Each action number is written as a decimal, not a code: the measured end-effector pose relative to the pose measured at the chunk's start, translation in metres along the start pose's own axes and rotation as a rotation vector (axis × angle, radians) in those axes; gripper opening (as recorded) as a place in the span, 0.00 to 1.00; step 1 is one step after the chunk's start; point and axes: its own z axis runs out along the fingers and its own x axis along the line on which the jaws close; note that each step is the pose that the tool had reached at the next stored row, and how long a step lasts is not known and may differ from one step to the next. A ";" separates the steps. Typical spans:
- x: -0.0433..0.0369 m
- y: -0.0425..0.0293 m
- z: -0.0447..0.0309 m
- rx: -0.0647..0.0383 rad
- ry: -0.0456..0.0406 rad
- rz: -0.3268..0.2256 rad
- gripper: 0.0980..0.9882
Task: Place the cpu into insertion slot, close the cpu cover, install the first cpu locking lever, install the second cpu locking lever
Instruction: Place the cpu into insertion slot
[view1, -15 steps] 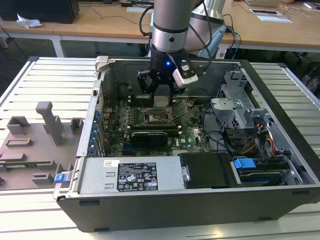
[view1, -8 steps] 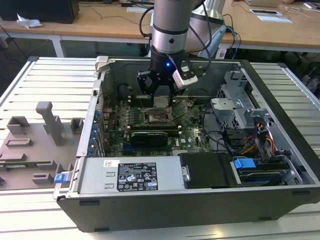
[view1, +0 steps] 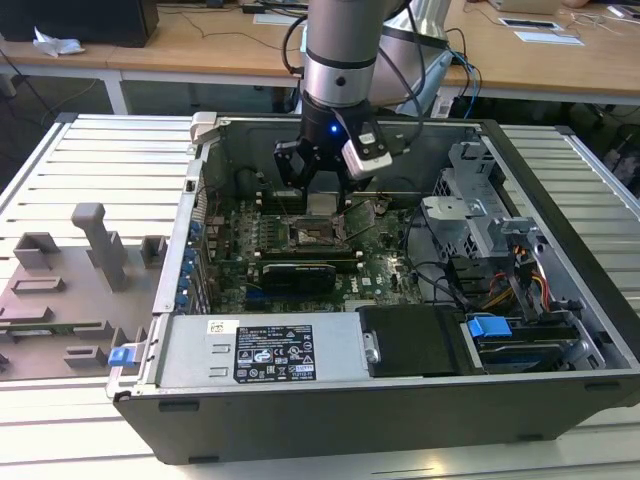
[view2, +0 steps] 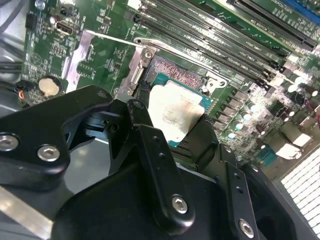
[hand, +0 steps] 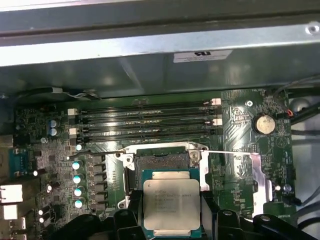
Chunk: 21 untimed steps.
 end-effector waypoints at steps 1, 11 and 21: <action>0.0000 0.0000 0.0000 0.000 -0.0003 0.021 0.50; 0.0000 0.0000 0.0004 0.010 -0.0040 0.144 0.50; 0.0000 0.0000 0.0009 0.017 -0.0064 0.251 0.50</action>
